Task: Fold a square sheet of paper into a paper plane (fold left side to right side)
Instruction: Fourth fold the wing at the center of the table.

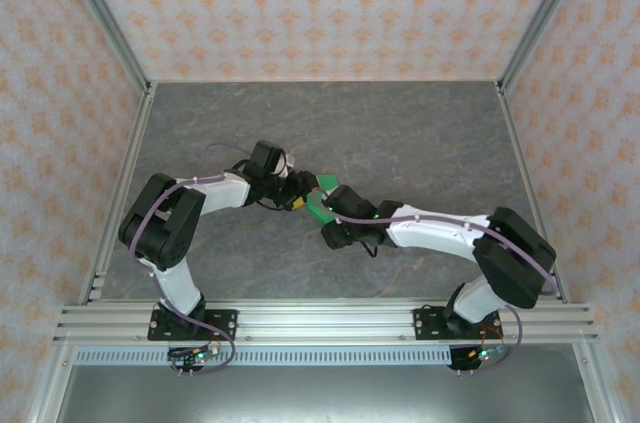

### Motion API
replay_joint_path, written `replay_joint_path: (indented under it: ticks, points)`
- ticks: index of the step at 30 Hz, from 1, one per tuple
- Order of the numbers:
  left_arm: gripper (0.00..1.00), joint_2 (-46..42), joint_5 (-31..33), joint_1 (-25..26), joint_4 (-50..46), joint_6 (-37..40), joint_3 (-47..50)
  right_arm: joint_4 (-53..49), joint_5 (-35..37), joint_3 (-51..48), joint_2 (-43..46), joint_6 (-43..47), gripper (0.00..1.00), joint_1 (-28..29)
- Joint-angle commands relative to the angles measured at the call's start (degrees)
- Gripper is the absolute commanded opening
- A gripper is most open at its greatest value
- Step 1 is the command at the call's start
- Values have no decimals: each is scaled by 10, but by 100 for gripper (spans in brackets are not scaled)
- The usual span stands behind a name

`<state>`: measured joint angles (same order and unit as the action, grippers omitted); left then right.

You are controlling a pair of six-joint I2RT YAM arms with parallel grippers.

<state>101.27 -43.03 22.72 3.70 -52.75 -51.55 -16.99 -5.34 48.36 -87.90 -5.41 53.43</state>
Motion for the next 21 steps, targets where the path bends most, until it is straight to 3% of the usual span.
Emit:
replay_joint_path:
  ticks: [1,12,21]
  points:
    - [55,0,-3,7,31,-25,-16,18,49,25,-26,23,57,9]
    - [55,-23,-7,8,23,-43,-30,28,110,51,-86,45,57,10]
    - [55,-28,-7,8,10,-41,-42,35,136,58,-99,42,46,9]
